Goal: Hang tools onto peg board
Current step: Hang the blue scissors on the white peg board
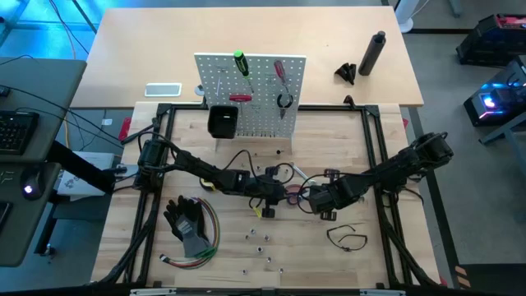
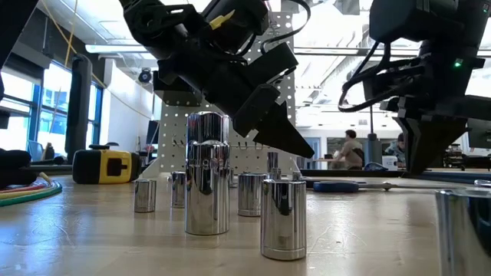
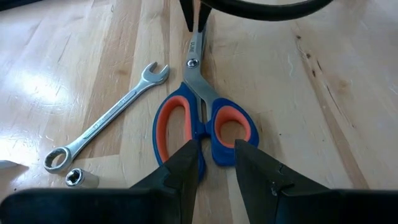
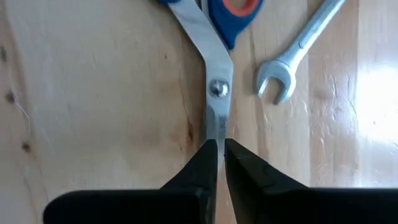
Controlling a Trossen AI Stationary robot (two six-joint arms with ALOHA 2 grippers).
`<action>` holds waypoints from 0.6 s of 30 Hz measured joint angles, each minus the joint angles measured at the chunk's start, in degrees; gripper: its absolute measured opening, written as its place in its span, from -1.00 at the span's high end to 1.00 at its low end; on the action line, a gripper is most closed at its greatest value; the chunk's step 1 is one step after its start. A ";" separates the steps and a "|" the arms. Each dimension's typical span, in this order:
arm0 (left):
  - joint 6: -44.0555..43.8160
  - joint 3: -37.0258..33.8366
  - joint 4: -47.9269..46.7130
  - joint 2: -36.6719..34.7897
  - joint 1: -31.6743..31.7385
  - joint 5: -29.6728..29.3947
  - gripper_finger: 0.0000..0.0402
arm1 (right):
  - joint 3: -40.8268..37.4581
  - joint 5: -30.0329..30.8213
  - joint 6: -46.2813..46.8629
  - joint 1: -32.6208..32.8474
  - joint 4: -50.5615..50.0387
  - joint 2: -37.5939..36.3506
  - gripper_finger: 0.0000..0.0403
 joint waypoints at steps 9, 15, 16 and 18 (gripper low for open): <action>0.02 0.00 -0.04 0.00 0.00 -0.03 0.52 | -7.51 -0.51 2.40 0.00 9.64 -0.35 0.88; 0.42 -0.02 0.03 0.00 0.83 -0.01 0.52 | -9.12 -0.79 2.89 0.00 12.39 -0.50 0.92; 0.42 0.00 0.06 0.00 1.01 -0.04 0.52 | -9.23 -0.80 2.54 0.00 12.62 -0.68 0.93; 0.49 0.00 0.11 0.00 1.32 -0.05 0.52 | -9.38 -0.95 2.10 -0.01 12.82 -1.14 0.93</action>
